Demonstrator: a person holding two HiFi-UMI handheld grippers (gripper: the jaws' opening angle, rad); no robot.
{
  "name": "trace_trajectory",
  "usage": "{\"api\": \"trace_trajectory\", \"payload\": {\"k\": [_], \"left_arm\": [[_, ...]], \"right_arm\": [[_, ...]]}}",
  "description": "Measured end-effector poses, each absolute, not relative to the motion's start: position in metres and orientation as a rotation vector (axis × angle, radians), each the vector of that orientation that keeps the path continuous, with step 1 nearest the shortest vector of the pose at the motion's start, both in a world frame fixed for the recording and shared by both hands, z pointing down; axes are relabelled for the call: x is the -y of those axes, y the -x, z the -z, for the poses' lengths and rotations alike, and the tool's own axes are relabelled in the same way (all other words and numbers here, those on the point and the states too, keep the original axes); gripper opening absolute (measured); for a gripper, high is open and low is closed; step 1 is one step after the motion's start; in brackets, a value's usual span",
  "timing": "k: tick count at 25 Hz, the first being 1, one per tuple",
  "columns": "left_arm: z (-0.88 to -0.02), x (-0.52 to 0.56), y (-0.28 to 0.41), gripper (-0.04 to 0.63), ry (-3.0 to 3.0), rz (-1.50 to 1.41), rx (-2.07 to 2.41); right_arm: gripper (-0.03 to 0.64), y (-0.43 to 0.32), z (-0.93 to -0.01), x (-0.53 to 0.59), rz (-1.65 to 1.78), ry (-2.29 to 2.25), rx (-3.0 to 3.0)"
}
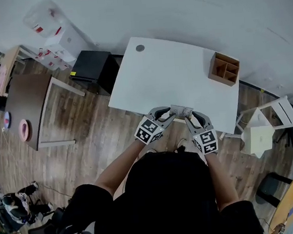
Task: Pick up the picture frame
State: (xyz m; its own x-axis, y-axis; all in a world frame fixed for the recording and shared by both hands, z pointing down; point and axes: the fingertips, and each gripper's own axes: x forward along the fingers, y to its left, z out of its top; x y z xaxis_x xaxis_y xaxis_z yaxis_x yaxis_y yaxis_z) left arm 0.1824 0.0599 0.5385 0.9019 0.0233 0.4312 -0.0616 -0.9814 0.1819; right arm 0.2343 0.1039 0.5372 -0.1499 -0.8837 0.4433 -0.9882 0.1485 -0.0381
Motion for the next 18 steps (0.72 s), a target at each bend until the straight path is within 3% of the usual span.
{"api": "trace_trajectory", "payload": {"k": [18], "left_arm": [[-0.549, -0.097, -0.246, 0.138, -2.865, -0.706, -0.088]], "right_arm": [[0.149, -0.295, -0.548, -0.144, -0.499, -1.864, 2.045]]}}
